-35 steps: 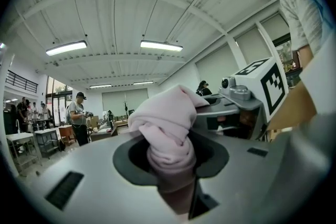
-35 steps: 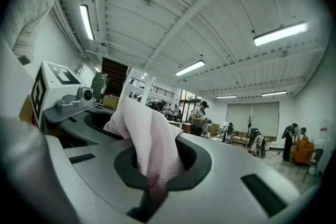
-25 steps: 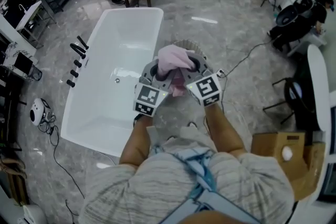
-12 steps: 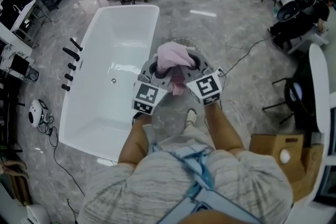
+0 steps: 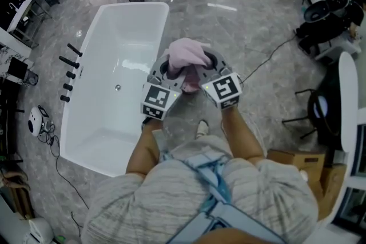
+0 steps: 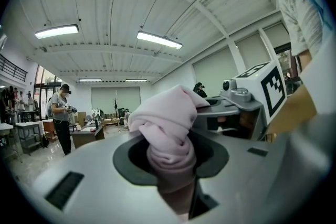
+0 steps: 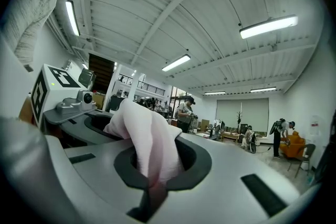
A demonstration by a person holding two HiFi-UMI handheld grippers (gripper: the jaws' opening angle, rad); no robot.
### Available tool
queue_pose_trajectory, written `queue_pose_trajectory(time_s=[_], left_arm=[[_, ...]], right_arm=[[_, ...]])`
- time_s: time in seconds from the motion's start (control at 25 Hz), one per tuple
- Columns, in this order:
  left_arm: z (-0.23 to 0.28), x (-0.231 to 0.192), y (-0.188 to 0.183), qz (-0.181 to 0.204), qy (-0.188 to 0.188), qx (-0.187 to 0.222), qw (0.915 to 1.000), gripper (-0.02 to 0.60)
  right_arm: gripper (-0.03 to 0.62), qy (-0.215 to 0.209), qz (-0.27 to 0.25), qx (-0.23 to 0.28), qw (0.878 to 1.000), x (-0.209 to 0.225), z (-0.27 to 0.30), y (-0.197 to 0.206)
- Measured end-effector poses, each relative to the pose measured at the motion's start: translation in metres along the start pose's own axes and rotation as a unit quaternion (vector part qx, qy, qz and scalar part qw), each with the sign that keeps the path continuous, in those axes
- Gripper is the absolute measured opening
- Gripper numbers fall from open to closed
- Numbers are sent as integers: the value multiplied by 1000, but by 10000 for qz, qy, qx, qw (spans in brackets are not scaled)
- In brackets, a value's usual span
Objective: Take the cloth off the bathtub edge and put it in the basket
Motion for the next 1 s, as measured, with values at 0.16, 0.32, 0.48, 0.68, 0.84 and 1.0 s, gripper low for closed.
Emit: queue_pose_trajectory(time_s=[0.16,0.32,0.48,0.68,0.84,1.0], left_arm=[[29,-6,-3,-32,-61,-46,10000,140],[55,-12,-5,-34,-139,-126,9998,140],[80,-14,-4,-72,-209,-211,9995,140],[110,-14,-3,-68,-276,-264,9992,140],[127,-20,1,-115,-255,-375,9989,140],[139,-28,10,-198,-242,-461,9984,140]], right_arm=[[15,-113,2,-9,9999,29,10,5],[15,-187,98,-6,9998,54,21,12],[15,-295,168,-35,9994,77,28,21],[15,-452,200,-26,9988,107,35,31],[15,-489,299,-21,9984,121,44,39],[15,-598,294,-75,9977,128,55,48]])
Point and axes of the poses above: the fingertips, and each gripper's own axes: z forward along the fingers, x to its right, y out of its underside, the point moved 6 cm from there along -z, backward along the fingers, and after that the axes turned 4 degrees about y, right-handed, at the moved point
